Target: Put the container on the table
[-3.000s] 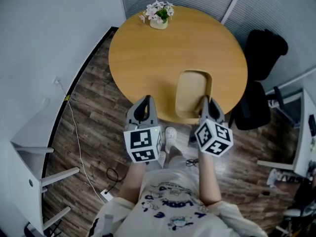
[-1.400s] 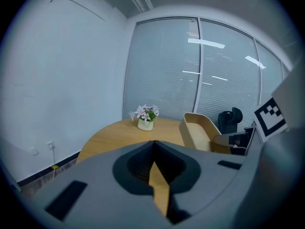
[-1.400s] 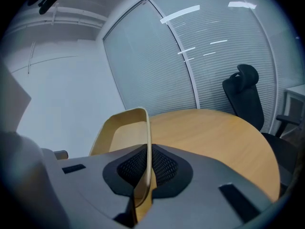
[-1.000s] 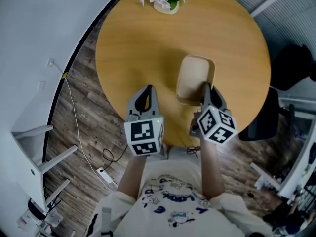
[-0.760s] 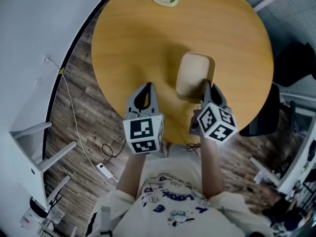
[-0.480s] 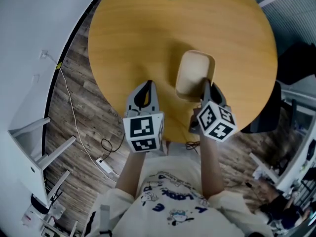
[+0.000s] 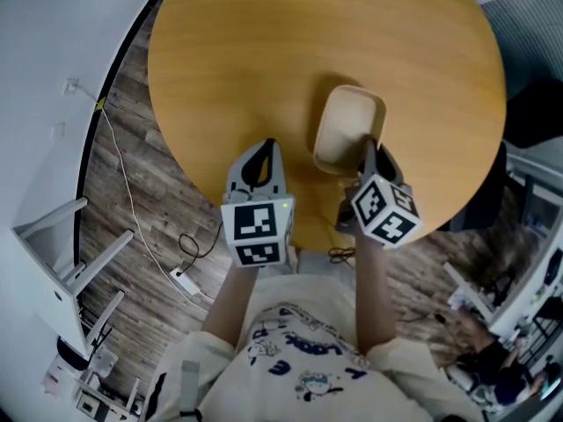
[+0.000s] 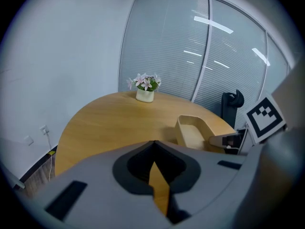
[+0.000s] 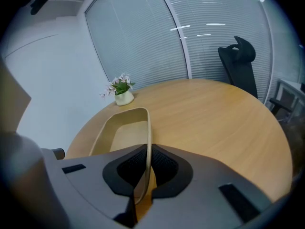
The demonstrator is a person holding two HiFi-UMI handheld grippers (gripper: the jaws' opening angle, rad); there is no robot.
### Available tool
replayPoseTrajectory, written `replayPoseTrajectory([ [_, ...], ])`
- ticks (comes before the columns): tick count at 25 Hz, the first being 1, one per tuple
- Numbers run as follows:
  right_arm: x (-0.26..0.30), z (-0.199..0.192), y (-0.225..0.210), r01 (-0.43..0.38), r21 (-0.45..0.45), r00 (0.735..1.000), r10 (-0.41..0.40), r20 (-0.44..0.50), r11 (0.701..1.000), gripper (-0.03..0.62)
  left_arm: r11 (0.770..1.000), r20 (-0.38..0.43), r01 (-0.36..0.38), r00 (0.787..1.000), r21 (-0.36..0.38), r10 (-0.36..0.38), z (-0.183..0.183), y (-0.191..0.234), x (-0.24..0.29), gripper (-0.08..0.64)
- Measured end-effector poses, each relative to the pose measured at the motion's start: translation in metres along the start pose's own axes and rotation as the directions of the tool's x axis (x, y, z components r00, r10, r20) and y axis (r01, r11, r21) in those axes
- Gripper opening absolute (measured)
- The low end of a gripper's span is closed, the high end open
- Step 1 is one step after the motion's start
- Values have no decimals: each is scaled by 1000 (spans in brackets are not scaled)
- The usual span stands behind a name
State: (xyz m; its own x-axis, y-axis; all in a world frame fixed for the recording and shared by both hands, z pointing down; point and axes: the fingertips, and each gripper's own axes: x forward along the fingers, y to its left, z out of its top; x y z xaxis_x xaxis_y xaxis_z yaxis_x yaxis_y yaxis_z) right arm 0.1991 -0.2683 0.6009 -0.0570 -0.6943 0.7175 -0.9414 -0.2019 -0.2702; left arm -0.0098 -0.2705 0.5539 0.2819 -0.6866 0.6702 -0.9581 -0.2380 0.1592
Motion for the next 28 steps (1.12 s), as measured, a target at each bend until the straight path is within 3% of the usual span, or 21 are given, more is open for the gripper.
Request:
replayPoseTrajectory([
  [20, 19, -20, -11, 40, 25, 997, -38, -67, 999, 18, 1000, -61, 3, 998, -4, -3, -23, 2, 15, 3],
  [28, 12, -10, -5, 18, 37, 999, -17, -30, 999, 20, 1000, -40, 0, 999, -4, 0, -14, 5, 10, 3],
])
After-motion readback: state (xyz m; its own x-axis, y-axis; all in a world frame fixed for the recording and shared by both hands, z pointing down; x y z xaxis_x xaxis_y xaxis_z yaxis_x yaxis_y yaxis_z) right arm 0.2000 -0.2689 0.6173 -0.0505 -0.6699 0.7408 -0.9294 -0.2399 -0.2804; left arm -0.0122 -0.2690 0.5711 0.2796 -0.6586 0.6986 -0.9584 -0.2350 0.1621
